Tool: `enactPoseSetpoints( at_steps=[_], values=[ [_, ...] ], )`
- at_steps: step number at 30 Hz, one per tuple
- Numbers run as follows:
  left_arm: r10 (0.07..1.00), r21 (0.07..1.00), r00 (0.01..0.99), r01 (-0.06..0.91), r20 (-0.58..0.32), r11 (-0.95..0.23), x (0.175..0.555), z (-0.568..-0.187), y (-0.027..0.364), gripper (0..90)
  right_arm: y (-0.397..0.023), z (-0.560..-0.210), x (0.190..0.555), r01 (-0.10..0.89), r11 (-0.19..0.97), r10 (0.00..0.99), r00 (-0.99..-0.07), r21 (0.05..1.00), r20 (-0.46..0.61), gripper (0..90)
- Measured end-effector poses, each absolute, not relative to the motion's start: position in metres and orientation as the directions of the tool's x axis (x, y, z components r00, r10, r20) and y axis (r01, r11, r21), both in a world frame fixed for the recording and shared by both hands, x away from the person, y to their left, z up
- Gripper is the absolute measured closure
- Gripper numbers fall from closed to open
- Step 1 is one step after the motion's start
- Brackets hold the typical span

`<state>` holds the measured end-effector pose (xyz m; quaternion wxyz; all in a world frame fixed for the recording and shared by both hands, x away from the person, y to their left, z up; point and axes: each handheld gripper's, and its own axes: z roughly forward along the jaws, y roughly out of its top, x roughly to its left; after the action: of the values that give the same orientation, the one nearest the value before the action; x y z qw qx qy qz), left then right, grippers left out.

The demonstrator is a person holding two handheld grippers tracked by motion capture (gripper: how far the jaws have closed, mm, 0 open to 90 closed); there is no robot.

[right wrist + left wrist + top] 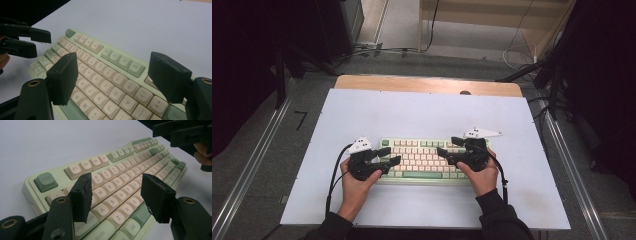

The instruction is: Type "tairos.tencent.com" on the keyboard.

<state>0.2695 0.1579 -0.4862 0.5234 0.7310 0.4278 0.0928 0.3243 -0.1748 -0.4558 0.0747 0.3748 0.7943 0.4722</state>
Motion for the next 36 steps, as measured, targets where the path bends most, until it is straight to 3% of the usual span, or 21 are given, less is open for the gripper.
enactPoseSetpoints(
  at_steps=[6,15,20,22,23,24,25,36],
  values=[
    [0.717,0.845,0.622,0.528,-0.315,-0.087,0.270,-0.486,0.156,43.3,-0.177,-0.456,0.325,0.527,0.272,0.671,-0.704,0.805,0.234,22.4],
    [0.718,0.845,0.626,0.526,-0.304,-0.101,0.276,-0.478,0.142,32.4,-0.179,-0.457,0.326,0.532,0.267,0.675,-0.698,0.803,0.238,22.5],
    [0.733,0.836,0.623,0.532,-0.275,-0.138,0.283,-0.477,0.133,31.7,-0.183,-0.454,0.326,0.531,0.250,0.678,-0.693,0.810,0.245,22.8],
    [0.738,0.836,0.624,0.526,-0.255,-0.156,0.285,-0.478,0.130,41.9,-0.185,-0.454,0.326,0.532,0.244,0.679,-0.690,0.811,0.249,22.9],
    [0.729,0.832,0.634,0.529,-0.258,-0.166,0.286,-0.479,0.128,65.1,-0.185,-0.453,0.327,0.531,0.242,0.679,-0.690,0.812,0.249,23.1],
    [0.712,0.829,0.650,0.531,-0.266,-0.176,0.287,-0.479,0.125,65.1,-0.185,-0.453,0.327,0.531,0.242,0.679,-0.690,0.812,0.249,23.1],
    [0.700,0.825,0.662,0.534,-0.270,-0.186,0.288,-0.481,0.123,88.0,-0.186,-0.453,0.327,0.530,0.244,0.680,-0.691,0.812,0.247,23.6],
    [0.737,0.798,0.645,0.545,-0.203,-0.257,0.296,-0.486,0.104,90.0,-0.184,-0.454,0.327,0.527,0.251,0.671,-0.699,0.812,0.246,24.4]
  ],
)
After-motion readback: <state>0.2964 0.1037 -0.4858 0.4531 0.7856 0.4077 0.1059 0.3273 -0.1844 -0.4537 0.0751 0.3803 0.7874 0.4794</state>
